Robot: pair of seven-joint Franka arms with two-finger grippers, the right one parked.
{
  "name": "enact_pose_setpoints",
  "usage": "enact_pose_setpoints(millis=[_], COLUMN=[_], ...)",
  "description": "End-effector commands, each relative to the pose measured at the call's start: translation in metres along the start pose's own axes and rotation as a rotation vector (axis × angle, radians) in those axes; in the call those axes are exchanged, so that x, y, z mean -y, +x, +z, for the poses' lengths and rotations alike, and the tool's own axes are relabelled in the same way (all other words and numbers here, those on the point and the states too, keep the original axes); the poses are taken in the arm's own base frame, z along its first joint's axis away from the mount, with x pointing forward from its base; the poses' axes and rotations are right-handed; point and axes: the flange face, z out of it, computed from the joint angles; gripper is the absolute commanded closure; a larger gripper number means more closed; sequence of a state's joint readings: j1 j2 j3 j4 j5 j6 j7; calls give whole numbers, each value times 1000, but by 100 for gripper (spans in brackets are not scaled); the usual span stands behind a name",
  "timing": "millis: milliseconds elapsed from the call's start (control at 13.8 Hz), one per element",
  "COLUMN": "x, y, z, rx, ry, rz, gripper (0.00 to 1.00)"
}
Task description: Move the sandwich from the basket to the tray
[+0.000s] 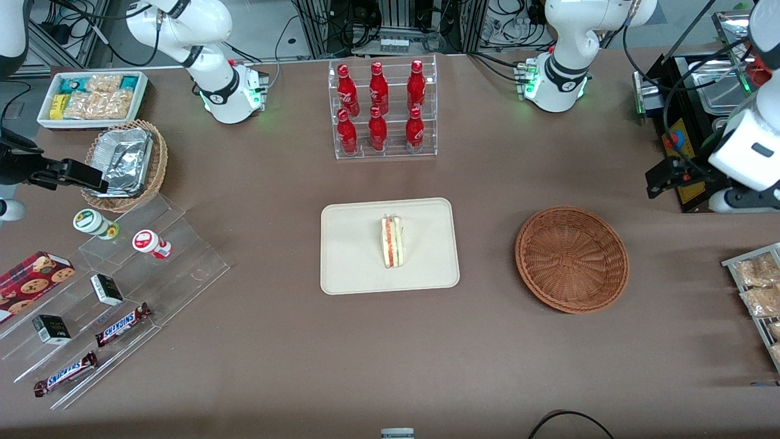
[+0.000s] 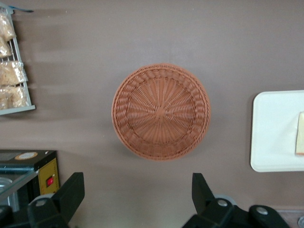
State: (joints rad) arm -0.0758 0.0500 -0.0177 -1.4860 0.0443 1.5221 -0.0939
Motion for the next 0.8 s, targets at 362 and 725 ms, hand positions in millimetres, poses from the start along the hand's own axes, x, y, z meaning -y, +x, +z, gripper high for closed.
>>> enact_pose_setpoints(millis=[362, 725], x=[4, 2], y=[-35, -31], z=[-10, -13], rx=[15, 13], ry=[-14, -41], rz=[4, 16], gripper=[0, 0])
